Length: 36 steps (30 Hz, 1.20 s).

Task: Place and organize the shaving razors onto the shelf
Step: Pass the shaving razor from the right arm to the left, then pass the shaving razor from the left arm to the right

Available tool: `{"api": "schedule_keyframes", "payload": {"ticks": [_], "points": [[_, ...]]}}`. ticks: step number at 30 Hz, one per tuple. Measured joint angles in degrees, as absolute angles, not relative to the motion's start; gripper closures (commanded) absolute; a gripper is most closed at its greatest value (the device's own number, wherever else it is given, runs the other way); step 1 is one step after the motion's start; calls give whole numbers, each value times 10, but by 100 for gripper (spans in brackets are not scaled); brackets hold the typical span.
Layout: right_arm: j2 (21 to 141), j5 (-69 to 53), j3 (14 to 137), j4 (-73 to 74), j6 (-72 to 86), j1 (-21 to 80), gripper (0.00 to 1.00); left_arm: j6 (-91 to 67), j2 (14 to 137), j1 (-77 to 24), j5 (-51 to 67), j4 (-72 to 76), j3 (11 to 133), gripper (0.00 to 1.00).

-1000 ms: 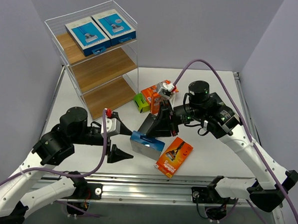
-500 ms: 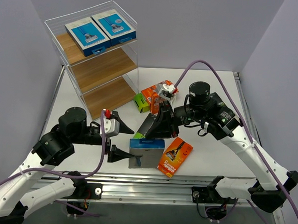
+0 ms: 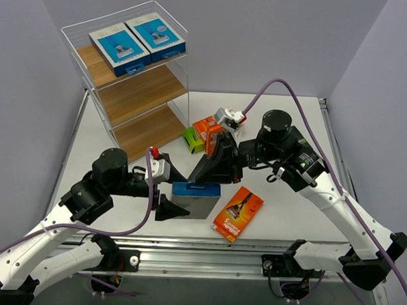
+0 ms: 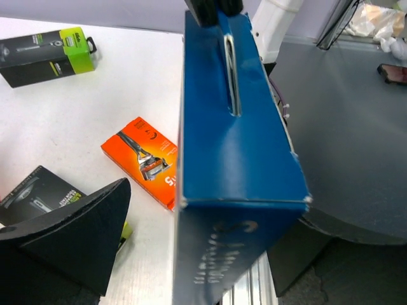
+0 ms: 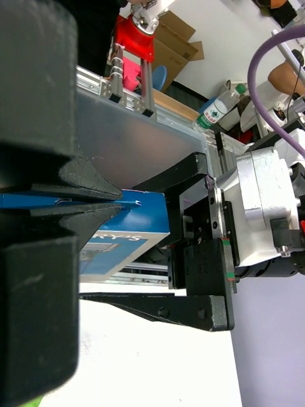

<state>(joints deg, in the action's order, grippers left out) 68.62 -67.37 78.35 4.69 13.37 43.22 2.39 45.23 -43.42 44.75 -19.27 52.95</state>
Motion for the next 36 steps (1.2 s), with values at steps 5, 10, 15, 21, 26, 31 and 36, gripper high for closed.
{"api": "schedule_keyframes", "payload": {"ticks": [5, 10, 15, 21, 26, 31, 36], "points": [[686, -675, 777, 26, 146, 432, 100, 18, 456, -434, 439, -181, 529, 52], [686, -663, 771, 9, 150, 432, 92, 22, 435, -438, 417, -183, 524, 71], [686, -644, 770, 10, 152, 424, 56, 27, 403, -438, 325, -211, 522, 89], [682, -595, 770, 6, 189, 393, 37, 45, 377, -438, 162, -239, 521, 89], [677, -490, 780, 1, 278, 351, 36, 59, 367, -438, -6, -241, 518, 94], [692, -399, 810, 18, 365, 335, 37, 103, 401, -445, -193, -237, 521, 98], [705, -341, 818, 35, 441, 335, 32, 168, 458, -486, -303, -225, 534, 98]]}}
